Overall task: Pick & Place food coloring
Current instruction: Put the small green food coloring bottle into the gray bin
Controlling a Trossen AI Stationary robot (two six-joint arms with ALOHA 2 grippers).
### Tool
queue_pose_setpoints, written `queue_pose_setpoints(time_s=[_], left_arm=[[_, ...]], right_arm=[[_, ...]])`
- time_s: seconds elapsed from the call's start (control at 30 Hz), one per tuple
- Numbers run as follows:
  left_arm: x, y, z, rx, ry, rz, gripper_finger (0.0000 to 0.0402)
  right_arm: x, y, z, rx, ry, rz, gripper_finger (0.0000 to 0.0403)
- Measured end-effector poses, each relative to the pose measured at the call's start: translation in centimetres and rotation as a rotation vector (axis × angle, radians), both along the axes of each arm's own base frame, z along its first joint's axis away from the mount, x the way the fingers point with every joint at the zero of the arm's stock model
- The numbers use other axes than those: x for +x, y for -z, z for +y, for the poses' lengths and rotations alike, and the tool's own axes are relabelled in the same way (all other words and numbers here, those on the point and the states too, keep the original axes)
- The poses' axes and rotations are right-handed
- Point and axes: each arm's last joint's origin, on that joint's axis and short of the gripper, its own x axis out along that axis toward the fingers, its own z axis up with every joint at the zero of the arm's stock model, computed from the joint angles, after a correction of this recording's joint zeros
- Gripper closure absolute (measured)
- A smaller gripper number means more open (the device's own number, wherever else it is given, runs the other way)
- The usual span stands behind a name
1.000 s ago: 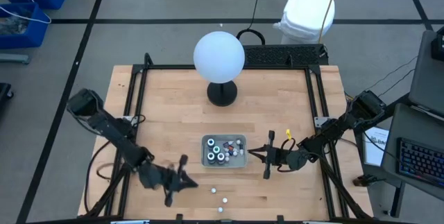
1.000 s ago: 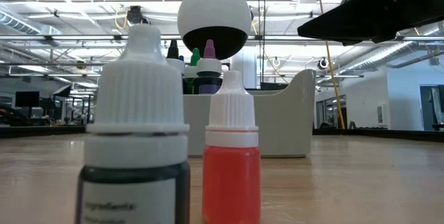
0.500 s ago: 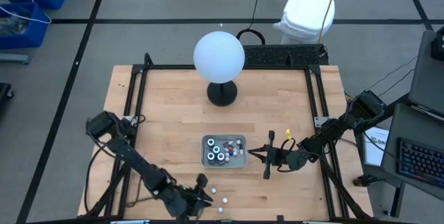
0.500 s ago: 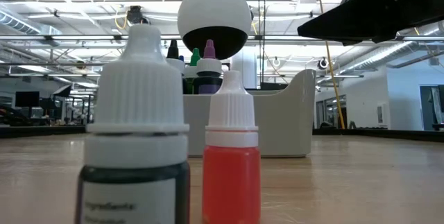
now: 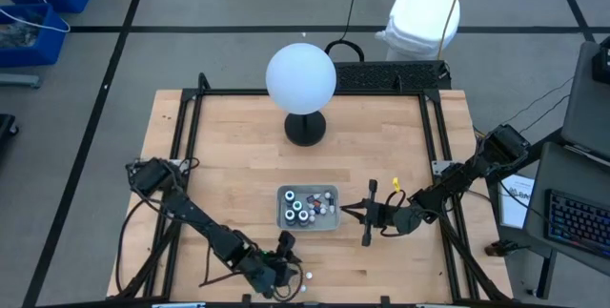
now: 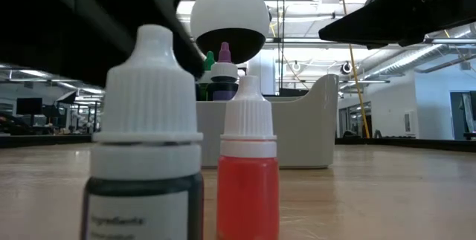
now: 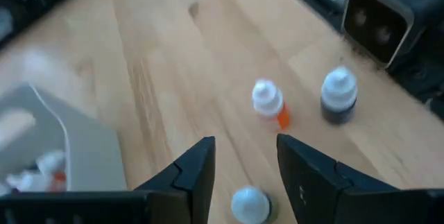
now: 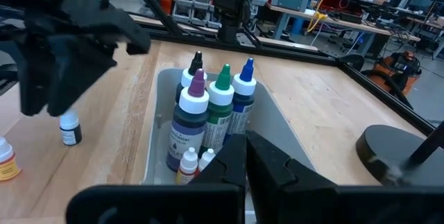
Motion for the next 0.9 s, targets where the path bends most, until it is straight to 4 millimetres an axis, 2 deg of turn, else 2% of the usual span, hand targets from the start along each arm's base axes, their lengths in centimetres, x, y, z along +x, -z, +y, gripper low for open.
queue_pose_setpoints(time_s=[0.2,0.47,0.9], left_arm=[[0.4,0.5,1.2,-0.064,-0.036,0.095,0.0240],[0.2,1.0,1.6,-0.091,-0.064,0.169,0.0240],[-0.2,-0.3,1.8,-0.124,-0.077,0.183,0.0240]], right_arm=[[0.0,0.0,0.0,-0.001,0.000,0.002,0.0403],[0.0,0.0,0.0,-0.001,0.000,0.002,0.0403],[0.0,0.0,0.0,-0.001,0.000,0.001,0.0403]])
